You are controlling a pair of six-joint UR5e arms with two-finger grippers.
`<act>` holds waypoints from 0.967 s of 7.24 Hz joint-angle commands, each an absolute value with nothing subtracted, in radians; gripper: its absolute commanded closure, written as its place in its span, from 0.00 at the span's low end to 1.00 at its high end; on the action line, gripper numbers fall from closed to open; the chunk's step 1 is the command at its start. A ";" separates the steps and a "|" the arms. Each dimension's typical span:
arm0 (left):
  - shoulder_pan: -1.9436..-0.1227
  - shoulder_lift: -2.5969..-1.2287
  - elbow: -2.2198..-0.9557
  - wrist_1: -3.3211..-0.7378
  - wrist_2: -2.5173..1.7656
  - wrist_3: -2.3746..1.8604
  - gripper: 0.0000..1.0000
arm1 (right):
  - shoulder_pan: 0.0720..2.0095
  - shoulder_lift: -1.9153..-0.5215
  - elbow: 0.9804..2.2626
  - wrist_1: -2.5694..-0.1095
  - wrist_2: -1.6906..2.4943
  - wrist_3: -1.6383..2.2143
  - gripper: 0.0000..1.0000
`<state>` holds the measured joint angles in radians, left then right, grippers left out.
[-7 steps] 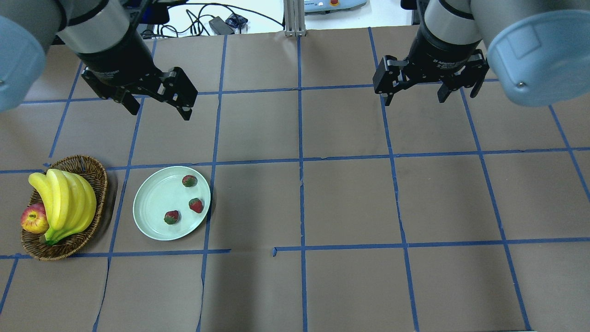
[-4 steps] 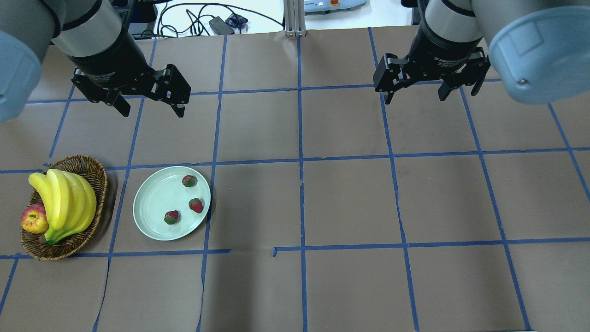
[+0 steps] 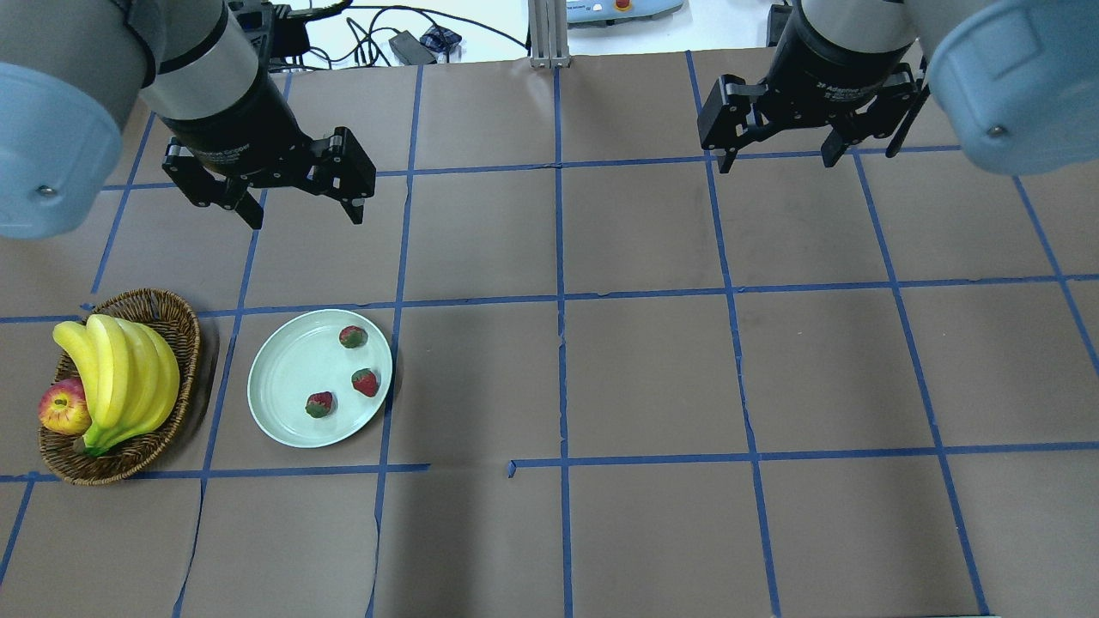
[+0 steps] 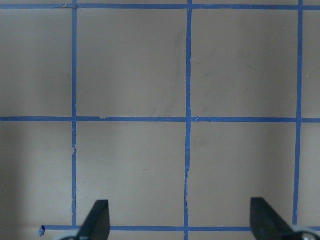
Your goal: Collect all strawberries into plate
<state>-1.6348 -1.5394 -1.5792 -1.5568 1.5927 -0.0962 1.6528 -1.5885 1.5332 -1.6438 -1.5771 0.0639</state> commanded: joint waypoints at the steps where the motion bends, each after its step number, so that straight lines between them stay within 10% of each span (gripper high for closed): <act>1: -1.638 -1.537 -1.574 -1.554 1.588 -0.104 0.00 | 1.655 -1.588 1.531 -1.643 -1.577 0.063 0.00; 7: -1.701 -1.539 -1.562 -1.549 1.575 -0.043 0.00 | 1.660 -1.588 1.543 -1.643 -1.577 0.064 0.00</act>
